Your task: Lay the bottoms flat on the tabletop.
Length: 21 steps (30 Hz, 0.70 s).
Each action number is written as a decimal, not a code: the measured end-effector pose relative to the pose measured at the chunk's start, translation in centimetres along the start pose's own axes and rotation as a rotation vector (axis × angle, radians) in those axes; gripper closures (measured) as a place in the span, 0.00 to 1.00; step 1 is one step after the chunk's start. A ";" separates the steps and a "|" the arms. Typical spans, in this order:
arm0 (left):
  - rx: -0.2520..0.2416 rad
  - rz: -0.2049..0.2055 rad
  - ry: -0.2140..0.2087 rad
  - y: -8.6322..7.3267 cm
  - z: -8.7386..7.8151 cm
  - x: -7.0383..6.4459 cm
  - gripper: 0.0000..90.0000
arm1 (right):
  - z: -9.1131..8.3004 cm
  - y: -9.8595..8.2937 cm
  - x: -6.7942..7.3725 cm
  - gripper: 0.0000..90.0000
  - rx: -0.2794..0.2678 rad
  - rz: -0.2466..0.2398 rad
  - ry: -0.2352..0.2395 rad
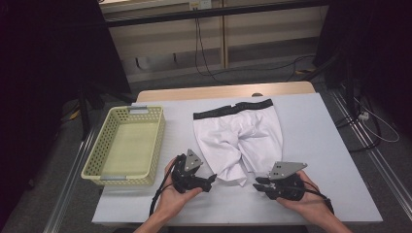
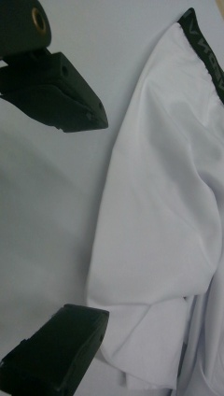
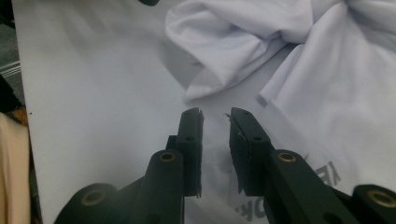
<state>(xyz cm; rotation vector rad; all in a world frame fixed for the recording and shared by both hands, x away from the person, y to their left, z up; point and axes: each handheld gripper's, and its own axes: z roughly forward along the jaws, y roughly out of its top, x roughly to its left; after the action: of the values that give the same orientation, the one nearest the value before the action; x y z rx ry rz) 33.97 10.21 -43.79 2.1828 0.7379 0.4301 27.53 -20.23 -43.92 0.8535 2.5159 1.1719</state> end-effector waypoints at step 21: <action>0.015 -0.002 0.021 -0.3 0.1 0.6 0.09 | -0.4 -0.5 -2.2 0.99 0.048 0.012 -0.193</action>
<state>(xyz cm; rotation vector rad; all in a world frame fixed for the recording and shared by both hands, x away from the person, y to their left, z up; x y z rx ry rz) 34.40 10.69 -44.02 2.1947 0.7563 0.4483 28.95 -22.05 -44.08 0.9466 2.3940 0.9842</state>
